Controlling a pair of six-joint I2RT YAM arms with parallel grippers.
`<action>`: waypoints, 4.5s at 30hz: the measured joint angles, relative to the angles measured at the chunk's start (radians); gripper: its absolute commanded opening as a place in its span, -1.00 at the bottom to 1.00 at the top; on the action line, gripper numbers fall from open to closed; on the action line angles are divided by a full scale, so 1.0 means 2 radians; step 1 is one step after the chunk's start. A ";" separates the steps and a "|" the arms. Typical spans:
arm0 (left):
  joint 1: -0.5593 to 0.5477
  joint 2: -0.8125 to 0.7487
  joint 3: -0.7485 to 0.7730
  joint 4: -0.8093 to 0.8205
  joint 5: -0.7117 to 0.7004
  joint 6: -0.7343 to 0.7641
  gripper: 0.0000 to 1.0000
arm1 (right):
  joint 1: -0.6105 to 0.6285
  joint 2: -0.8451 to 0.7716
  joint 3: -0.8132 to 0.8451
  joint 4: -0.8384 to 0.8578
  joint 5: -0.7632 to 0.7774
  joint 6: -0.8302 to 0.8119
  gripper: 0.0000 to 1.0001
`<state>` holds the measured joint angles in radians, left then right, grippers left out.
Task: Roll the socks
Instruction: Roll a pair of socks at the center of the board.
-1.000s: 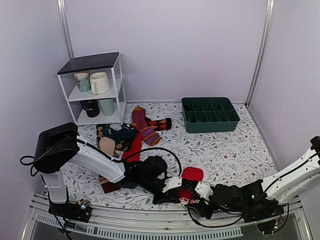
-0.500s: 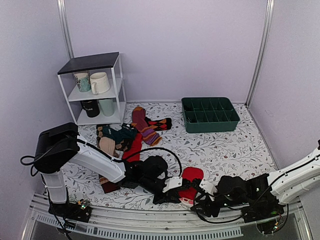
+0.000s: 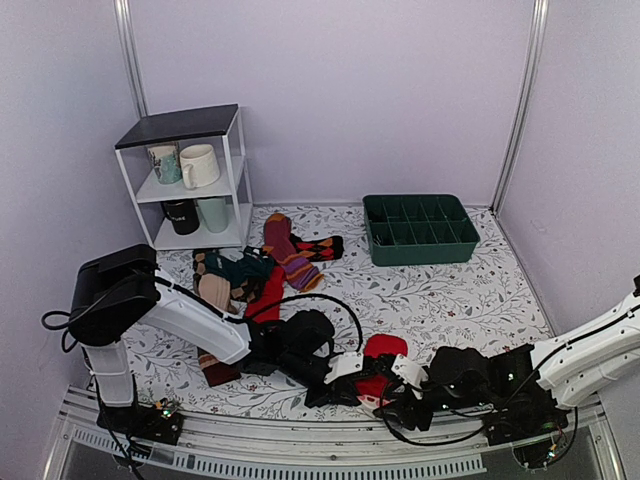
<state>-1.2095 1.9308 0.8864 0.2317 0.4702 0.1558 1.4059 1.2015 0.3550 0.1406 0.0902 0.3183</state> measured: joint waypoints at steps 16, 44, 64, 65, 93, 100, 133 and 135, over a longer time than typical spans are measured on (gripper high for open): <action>0.000 0.001 0.003 -0.005 0.000 0.001 -1.00 | 0.000 0.038 -0.045 0.130 -0.008 -0.012 0.05; 0.001 0.007 0.011 -0.008 0.010 0.000 -1.00 | -0.033 0.084 -0.073 0.212 -0.031 -0.019 0.16; 0.002 0.000 0.005 -0.003 -0.007 -0.023 -0.49 | -0.033 0.101 -0.091 0.264 -0.041 0.043 -0.72; 0.000 -0.004 0.001 0.000 -0.015 -0.027 -0.44 | -0.033 0.101 -0.093 0.266 -0.041 0.048 -0.72; -0.044 -0.116 -0.132 0.149 -0.142 0.185 -0.15 | -0.226 0.172 -0.051 0.232 -0.350 0.151 -0.74; -0.047 -0.073 -0.111 0.144 -0.133 0.211 -0.15 | -0.239 0.181 -0.039 0.212 -0.379 0.145 -0.74; -0.056 -0.011 -0.090 0.198 -0.163 0.258 -0.23 | -0.245 0.208 -0.030 0.221 -0.413 0.141 -0.74; -0.056 -0.011 -0.090 0.199 -0.163 0.255 -0.27 | -0.245 0.208 -0.030 0.221 -0.413 0.142 -0.74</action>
<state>-1.3216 1.9095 0.7063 0.6304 0.1452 0.6659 0.9161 1.6184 0.2955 0.5835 -0.7361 0.6014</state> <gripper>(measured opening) 0.383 0.135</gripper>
